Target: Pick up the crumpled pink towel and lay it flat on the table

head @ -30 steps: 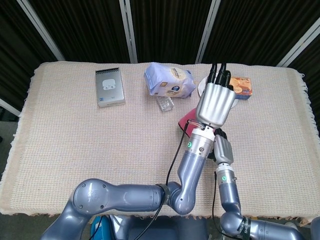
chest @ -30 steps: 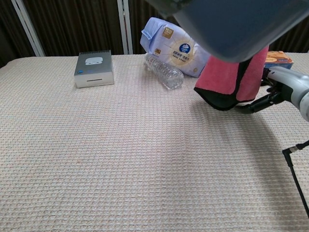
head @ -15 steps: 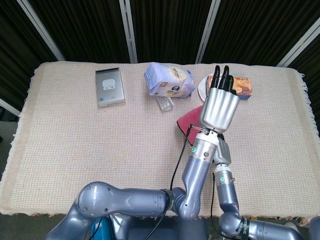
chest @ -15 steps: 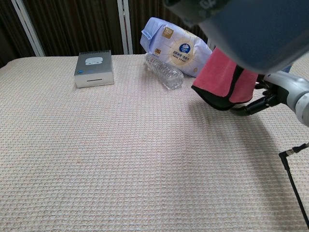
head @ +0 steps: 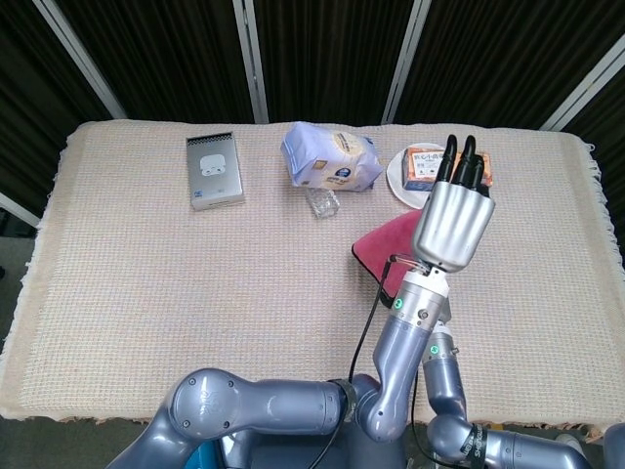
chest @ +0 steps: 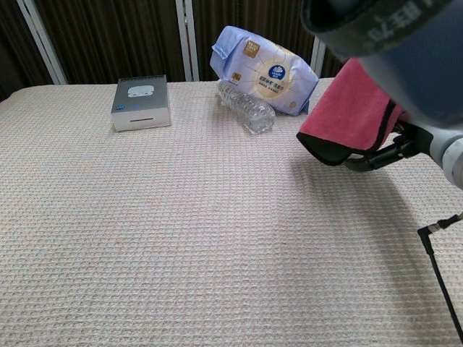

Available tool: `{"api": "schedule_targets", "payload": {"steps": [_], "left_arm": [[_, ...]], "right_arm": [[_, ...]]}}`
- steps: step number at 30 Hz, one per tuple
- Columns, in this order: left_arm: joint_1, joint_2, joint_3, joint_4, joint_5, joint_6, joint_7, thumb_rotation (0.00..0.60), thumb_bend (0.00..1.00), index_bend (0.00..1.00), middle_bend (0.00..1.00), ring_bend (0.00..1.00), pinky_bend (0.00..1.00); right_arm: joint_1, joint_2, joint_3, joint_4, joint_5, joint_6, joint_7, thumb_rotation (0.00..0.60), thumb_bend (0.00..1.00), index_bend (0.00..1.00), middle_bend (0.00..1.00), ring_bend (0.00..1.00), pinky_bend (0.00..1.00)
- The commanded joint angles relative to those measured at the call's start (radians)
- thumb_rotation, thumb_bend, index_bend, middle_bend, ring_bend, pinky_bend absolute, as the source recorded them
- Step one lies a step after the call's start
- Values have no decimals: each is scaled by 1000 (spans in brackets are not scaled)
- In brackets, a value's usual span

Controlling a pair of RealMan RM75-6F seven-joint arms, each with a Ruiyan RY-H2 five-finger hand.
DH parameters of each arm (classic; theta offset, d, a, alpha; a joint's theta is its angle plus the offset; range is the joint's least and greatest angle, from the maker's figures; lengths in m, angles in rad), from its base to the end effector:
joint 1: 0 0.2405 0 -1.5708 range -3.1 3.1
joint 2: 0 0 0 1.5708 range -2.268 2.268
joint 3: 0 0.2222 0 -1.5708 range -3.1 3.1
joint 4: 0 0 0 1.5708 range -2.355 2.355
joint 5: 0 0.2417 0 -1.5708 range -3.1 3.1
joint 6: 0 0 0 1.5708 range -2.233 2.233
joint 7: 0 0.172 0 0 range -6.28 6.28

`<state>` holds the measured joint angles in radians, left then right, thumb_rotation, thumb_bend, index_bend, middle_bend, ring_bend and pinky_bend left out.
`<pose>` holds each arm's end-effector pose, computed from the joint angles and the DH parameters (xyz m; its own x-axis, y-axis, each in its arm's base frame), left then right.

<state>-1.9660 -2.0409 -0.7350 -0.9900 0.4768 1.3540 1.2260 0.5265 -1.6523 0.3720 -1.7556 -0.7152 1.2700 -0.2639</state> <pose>0.3073 0.3250 -0.0398 0.4930 -0.3640 0.7902 0.7093 -0.3577 -0.6073 -0.1254 -0.3195 -0.0324 -0.2368 -0.1744 0.9558 -0.9545 0.2255 -0.1953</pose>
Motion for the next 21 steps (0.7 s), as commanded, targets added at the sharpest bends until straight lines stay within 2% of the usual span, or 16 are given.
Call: {"api": "schedule_targets", "payload": {"steps": [1,8,16,21], "left_arm": [[5,-5,-2,-13,-4,3,1,600,678,606,178,0,23],[35,-5,15,-46,-1,5,3,600,678,605,174,0,23],[51,22,-2,-75,16,4,-18,600,678,605,172,0,23],[77,50,6,-118,26,8,-17,600,678,604,167,0,23]], "right_arm": [[0,-1,14,7,-1,5,13,600,258,0,0,0,0],[-3,-6,45,11,-11,29,41,600,259,0,0,0,0],[-10,-2,39,22,-10,39,35,600,258,0,0,0,0],[-16,-1,34,36,-6,38,35,600,258,0,0,0,0]]}}
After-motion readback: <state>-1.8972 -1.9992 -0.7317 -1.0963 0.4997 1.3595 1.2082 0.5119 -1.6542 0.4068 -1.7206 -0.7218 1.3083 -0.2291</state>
